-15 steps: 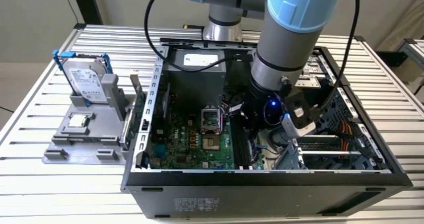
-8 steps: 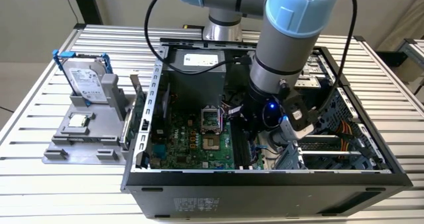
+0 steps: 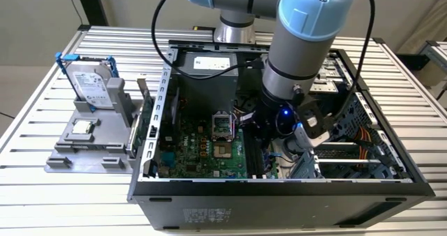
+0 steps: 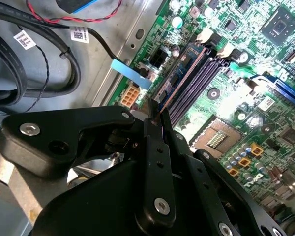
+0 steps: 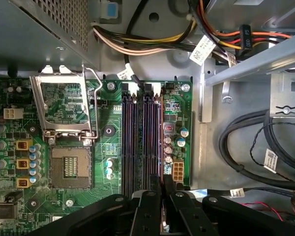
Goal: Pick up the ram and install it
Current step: 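Insert the ram into the slot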
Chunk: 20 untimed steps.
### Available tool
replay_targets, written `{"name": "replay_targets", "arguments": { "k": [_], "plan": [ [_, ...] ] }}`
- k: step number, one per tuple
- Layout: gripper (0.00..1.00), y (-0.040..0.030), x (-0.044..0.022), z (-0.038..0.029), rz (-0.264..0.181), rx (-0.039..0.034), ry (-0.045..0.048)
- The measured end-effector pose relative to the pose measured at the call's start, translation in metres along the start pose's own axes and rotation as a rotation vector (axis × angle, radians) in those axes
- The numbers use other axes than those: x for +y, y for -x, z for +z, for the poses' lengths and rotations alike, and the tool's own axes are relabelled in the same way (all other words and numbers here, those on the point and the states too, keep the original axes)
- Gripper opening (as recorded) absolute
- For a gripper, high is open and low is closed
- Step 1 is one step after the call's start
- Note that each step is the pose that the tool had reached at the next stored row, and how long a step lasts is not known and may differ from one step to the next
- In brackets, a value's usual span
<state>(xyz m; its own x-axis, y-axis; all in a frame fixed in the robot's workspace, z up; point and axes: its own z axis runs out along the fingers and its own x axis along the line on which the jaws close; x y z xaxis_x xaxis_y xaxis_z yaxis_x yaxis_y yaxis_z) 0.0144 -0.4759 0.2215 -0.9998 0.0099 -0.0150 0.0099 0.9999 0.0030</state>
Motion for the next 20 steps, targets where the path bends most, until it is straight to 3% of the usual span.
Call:
{"name": "replay_targets", "arguments": {
  "k": [10, 20],
  "plan": [
    [0.0, -0.0008, 0.0, 0.003, -0.001, 0.0008, -0.0064],
    [0.0, -0.0019, 0.0009, 0.0053, -0.001, 0.0009, -0.007]
  ]
}}
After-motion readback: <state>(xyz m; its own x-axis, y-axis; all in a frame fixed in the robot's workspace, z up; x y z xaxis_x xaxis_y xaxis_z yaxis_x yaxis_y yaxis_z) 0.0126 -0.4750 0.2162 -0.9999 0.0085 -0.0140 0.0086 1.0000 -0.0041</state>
